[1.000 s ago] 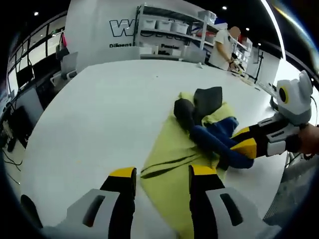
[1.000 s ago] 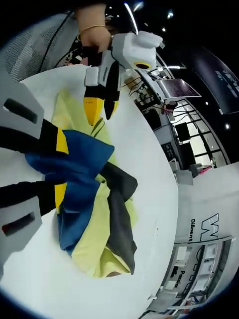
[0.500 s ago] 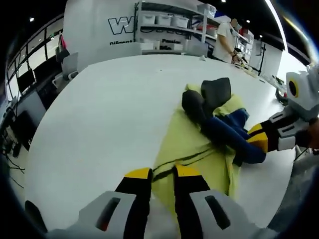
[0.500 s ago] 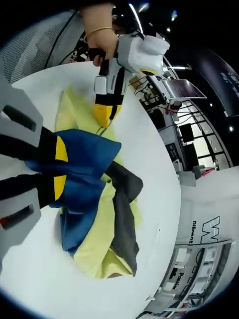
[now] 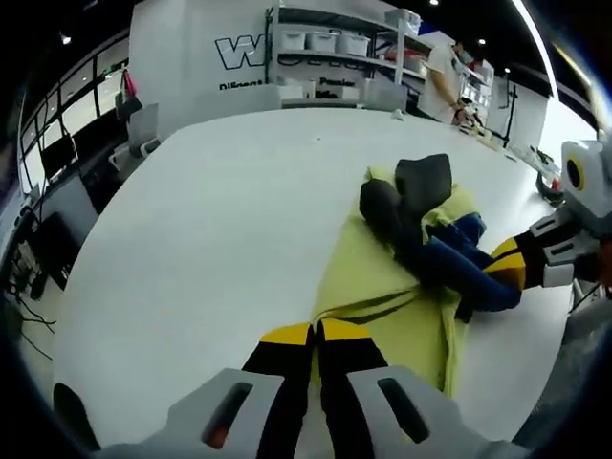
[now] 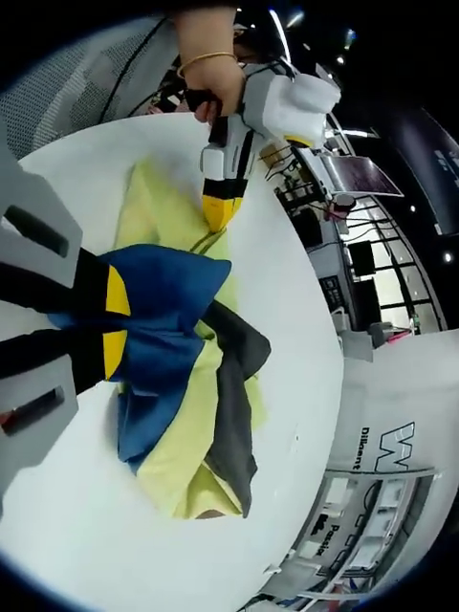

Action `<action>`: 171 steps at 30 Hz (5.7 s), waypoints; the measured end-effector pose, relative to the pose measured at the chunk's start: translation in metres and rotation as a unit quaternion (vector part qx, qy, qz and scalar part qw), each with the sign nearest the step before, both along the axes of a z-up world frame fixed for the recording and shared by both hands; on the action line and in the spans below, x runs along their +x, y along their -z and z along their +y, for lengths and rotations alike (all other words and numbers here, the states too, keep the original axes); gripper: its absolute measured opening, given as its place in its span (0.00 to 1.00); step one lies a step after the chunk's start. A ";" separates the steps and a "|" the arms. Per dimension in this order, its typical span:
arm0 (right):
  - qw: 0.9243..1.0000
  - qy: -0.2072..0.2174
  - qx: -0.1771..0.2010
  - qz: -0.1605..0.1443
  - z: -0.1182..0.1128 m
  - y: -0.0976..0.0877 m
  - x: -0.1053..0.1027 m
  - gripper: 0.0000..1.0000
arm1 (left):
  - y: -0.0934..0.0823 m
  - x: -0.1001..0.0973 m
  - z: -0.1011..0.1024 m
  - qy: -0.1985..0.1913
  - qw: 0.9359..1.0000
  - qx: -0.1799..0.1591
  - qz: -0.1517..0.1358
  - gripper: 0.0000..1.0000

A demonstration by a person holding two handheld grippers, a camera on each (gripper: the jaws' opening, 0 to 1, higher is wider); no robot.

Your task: Fold the garment on the visible template until the final outline fits inside the template.

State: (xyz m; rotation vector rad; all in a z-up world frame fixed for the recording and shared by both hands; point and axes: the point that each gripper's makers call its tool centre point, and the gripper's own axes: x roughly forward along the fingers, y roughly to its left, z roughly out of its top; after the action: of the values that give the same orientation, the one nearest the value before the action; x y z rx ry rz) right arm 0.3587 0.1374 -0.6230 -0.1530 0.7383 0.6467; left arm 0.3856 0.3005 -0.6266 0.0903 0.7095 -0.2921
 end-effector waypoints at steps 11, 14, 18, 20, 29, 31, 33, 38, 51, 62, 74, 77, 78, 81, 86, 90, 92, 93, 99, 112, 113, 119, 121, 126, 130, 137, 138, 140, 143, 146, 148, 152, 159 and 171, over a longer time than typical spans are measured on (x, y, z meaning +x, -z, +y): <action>0.998 0.026 -0.045 -0.019 -0.052 -0.004 -0.004 0.00 | -0.002 -0.009 0.005 0.001 1.000 0.020 0.000 0.00; 0.998 0.042 -0.047 -0.015 -0.065 -0.005 -0.004 0.00 | -0.003 -0.011 0.007 0.005 0.999 0.038 -0.004 0.00; 0.994 0.076 -0.071 -0.016 -0.092 -0.005 -0.002 0.00 | -0.004 -0.013 0.014 -0.003 0.999 0.050 -0.007 0.00; 0.993 0.091 -0.069 -0.014 -0.102 -0.005 -0.001 0.00 | -0.004 -0.014 0.018 -0.008 0.999 0.049 -0.006 0.00; 0.987 0.137 -0.078 -0.012 -0.140 -0.008 0.002 0.00 | -0.004 -0.027 0.037 -0.030 0.997 0.070 -0.002 0.00; 0.987 0.143 -0.075 -0.013 -0.144 -0.008 0.003 0.00 | -0.005 -0.030 0.039 -0.034 0.997 0.069 0.000 0.00; 0.987 0.143 -0.072 -0.011 -0.144 -0.009 0.003 0.00 | -0.005 -0.031 0.040 -0.034 0.997 0.065 0.000 0.00; 0.987 0.140 -0.077 -0.010 -0.142 -0.009 0.003 0.00 | -0.006 -0.037 0.040 -0.043 0.997 0.058 0.003 0.00; 0.987 0.161 -0.019 -0.017 -0.134 -0.021 0.004 0.14 | -0.040 -0.021 0.017 -0.029 0.998 -0.005 -0.057 0.25; 0.984 0.174 0.037 -0.028 -0.117 -0.034 0.013 0.49 | -0.042 0.011 -0.033 0.029 0.998 -0.032 -0.056 0.46; 0.989 0.142 0.042 -0.018 -0.082 -0.022 0.015 0.65 | -0.018 0.035 -0.056 0.028 0.999 -0.035 -0.031 0.52; 0.989 0.145 0.036 -0.009 -0.076 -0.016 0.014 0.61 | -0.010 0.039 -0.057 0.026 0.999 -0.036 -0.020 0.45; 0.988 0.147 0.036 -0.003 -0.074 -0.013 0.013 0.60 | -0.007 0.039 -0.056 0.020 0.999 -0.032 -0.011 0.44; 0.987 0.157 0.034 0.003 -0.070 -0.008 0.012 0.53 | -0.004 0.041 -0.057 0.034 0.999 -0.009 -0.014 0.40; 0.985 0.175 0.008 -0.002 -0.073 -0.001 0.015 0.41 | -0.001 0.042 -0.058 0.033 0.999 -0.023 -0.004 0.27; 0.984 0.179 -0.002 -0.003 -0.075 0.002 0.018 0.26 | -0.003 0.042 -0.061 0.036 0.999 -0.017 -0.004 0.19; 0.983 0.184 -0.008 -0.004 -0.078 0.003 0.018 0.17 | -0.006 0.042 -0.061 0.036 0.999 -0.017 -0.009 0.12; 0.983 0.183 -0.004 0.001 -0.077 0.004 0.018 0.14 | -0.008 0.043 -0.060 0.034 0.999 -0.016 -0.012 0.08; 0.985 0.170 -0.015 0.001 -0.076 0.005 0.014 0.00 | -0.015 0.048 -0.048 0.021 0.999 -0.019 -0.019 0.00; 0.984 0.170 -0.042 -0.008 -0.093 -0.001 0.018 0.00 | -0.029 0.049 -0.018 0.011 0.999 0.009 -0.032 0.00; 0.984 0.170 -0.044 -0.008 -0.095 -0.002 0.018 0.00 | -0.030 0.049 -0.013 0.008 0.999 0.010 -0.032 0.00; 0.985 0.162 -0.061 -0.018 -0.108 -0.008 0.021 0.00 | -0.035 0.046 0.010 -0.016 0.999 0.018 -0.033 0.00; 0.984 0.162 -0.065 -0.022 -0.112 -0.010 0.022 0.00 | -0.036 0.046 0.016 -0.023 0.999 0.018 -0.034 0.00; 0.986 0.140 -0.088 -0.032 -0.121 -0.014 0.029 0.00 | -0.041 0.046 0.027 -0.030 0.999 0.023 -0.036 0.00; 0.986 0.129 -0.097 -0.038 -0.129 -0.016 0.034 0.00 | -0.046 0.047 0.039 -0.039 0.998 0.032 -0.039 0.00; 0.989 0.116 -0.080 -0.045 -0.135 -0.023 0.045 0.00 | -0.054 0.054 0.066 -0.068 0.996 0.044 -0.042 0.00; 0.989 0.117 -0.078 -0.044 -0.136 -0.024 0.046 0.00 | -0.056 0.056 0.070 -0.067 0.995 0.053 -0.043 0.00; 0.989 0.113 -0.077 -0.052 -0.137 -0.027 0.051 0.00 | -0.059 0.062 0.079 -0.072 0.995 0.062 -0.043 0.00; 0.990 0.106 -0.075 -0.059 -0.137 -0.031 0.056 0.00 | -0.064 0.071 0.089 -0.082 0.993 0.068 -0.047 0.00; 0.990 0.104 -0.071 -0.069 -0.137 -0.036 0.062 0.00 | -0.070 0.079 0.100 -0.090 0.991 0.080 -0.052 0.00; 0.990 0.103 -0.066 -0.075 -0.134 -0.038 0.067 0.00 | -0.073 0.084 0.103 -0.093 0.991 0.080 -0.055 0.00; 0.989 0.097 -0.075 -0.077 -0.132 -0.037 0.074 0.00 | -0.071 0.089 0.104 -0.092 0.991 0.084 -0.053 0.00; 0.989 0.106 -0.060 -0.080 -0.132 -0.037 0.085 0.00 | -0.060 0.092 0.105 -0.100 0.991 0.081 -0.041 0.05; 0.988 0.132 -0.032 -0.081 -0.135 -0.044 0.090 0.07 | -0.072 0.075 0.047 -0.048 0.996 0.027 -0.069 0.32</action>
State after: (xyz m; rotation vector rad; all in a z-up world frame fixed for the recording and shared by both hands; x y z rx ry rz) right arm 0.4491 0.0021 -0.5788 -0.1614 0.6100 0.3547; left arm 0.4606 0.3472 -0.5545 0.1253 0.5825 -0.1726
